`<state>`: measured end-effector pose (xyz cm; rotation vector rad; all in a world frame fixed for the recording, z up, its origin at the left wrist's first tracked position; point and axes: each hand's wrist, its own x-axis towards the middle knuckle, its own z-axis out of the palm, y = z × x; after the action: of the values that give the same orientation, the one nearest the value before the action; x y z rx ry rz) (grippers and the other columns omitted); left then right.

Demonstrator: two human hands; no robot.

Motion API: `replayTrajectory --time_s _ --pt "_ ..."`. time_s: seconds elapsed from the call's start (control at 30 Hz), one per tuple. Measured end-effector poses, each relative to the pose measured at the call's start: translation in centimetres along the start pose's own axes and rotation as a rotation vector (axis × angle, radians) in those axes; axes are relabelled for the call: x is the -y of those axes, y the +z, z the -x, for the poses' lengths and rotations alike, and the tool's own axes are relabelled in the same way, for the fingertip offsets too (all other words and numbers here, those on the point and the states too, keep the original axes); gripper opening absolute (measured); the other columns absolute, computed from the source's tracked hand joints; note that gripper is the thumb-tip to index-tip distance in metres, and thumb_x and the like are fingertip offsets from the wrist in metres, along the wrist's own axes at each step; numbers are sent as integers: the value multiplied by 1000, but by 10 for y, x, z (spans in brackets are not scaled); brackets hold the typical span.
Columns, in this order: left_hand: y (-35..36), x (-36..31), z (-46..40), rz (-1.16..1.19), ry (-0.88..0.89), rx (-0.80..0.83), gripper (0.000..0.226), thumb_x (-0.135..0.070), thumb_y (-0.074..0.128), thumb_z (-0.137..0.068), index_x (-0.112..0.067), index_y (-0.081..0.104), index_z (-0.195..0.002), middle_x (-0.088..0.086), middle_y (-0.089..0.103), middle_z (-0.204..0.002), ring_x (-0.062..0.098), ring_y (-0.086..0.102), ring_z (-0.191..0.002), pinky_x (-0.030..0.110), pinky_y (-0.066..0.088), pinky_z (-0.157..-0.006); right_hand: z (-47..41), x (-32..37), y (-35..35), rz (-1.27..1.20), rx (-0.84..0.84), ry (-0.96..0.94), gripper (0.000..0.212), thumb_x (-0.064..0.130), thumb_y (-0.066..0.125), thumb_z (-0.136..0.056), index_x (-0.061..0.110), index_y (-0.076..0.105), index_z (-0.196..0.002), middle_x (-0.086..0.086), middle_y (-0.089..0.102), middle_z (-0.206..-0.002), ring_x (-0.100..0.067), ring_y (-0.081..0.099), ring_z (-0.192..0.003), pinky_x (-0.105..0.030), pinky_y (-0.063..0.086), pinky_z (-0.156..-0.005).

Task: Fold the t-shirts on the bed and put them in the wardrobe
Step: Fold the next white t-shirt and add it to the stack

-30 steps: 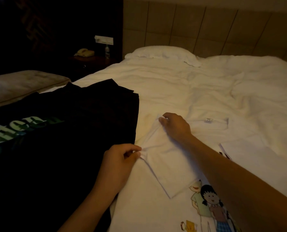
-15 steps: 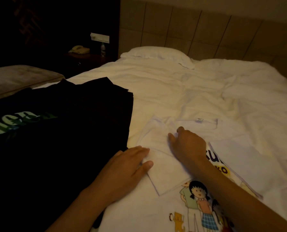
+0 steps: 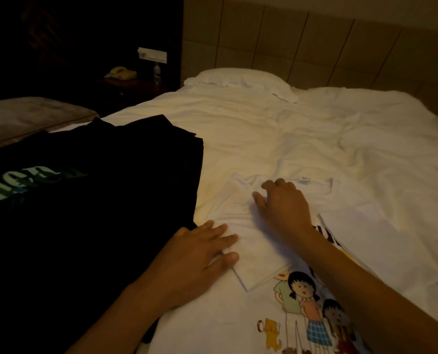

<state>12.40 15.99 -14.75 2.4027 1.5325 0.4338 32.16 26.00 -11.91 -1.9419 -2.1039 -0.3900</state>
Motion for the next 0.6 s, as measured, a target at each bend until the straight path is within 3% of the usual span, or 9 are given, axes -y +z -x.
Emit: replayTrajectory --time_s 0.07,0.17,0.27,0.37,0.5,0.6 --pt "-1 -2 0 -1 -4 11 90 -77 -5 -71 -48 30 -148 -25 19 -158 -4 5 -147 25 8 -115 -17 11 3 -138 87 42 48 46 41 -100 9 54 -129 -14 57 -123 -32 51 -115 -40 41 -93" --pt "0 2 0 88 -27 -87 88 -83 2 -78 -42 42 -144 -23 32 -154 -9 16 -142 17 12 -113 -40 24 15 -188 237 104 52 52 42 -98 7 57 -119 -14 61 -122 -33 55 -113 -39 43 -93" --pt "0 5 0 138 -53 -148 89 -77 5 -77 -35 51 -141 -17 43 -150 -6 30 -138 18 22 -114 -56 29 25 -265 332 132 43 43 45 -99 5 60 -112 -16 63 -120 -34 58 -110 -37 43 -87" --pt "2 3 1 79 -32 -141 81 -72 10 -83 -32 55 -137 -14 50 -144 -2 36 -135 21 26 -110 -58 31 32 -213 243 77 39 39 40 -102 6 59 -110 -18 63 -117 -35 58 -109 -37 43 -85" --pt "2 2 2 162 -37 -164 88 -74 8 -78 -29 61 -132 -11 58 -137 -1 41 -132 28 34 -110 -48 31 39 -180 84 78 41 43 41 -100 7 59 -105 -16 64 -106 -36 59 -101 -39 44 -81" --pt "2 4 2 156 -29 -152 81 -74 15 -82 -31 54 -139 -14 46 -148 -2 32 -139 20 19 -117 -36 27 27 -176 1 80 37 37 45 -100 11 57 -122 -12 60 -117 -31 56 -108 -40 45 -88"
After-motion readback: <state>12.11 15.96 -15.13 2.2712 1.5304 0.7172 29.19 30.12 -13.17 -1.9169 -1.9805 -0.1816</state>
